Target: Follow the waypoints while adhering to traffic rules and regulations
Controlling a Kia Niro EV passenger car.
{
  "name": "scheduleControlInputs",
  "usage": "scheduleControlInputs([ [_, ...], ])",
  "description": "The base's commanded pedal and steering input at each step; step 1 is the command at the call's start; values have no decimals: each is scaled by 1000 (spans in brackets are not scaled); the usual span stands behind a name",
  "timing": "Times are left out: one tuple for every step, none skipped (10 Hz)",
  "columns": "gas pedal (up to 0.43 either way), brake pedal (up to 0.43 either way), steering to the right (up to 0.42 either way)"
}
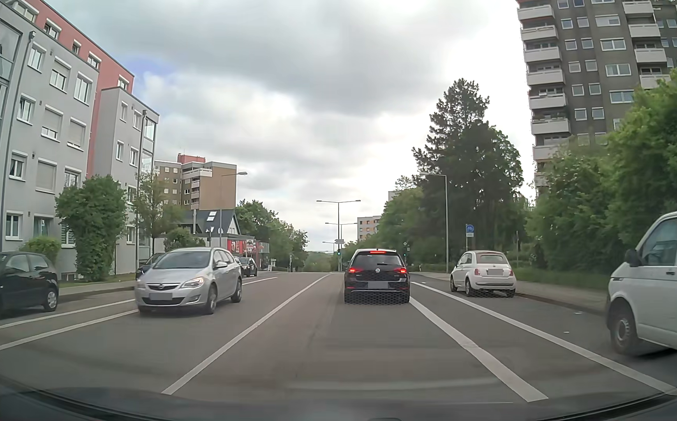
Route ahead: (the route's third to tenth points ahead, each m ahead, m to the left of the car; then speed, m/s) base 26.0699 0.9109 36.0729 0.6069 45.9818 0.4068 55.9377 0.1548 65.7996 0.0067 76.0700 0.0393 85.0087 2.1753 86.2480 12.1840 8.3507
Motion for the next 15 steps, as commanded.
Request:
scheduleControlInputs([
  [0, 201, -7],
  [0, 244, -7],
  [0, 293, -7],
  [0, 293, -8],
  [0, 293, -8],
  [0, 268, -7],
  [0, 238, -6],
  [0, 189, -7],
  [0, 85, -8],
  [0, 0, -8],
  [0, 0, -8],
  [67, 0, -9],
  [79, 0, -11],
  [130, 0, -10],
  [177, 0, -4],
])
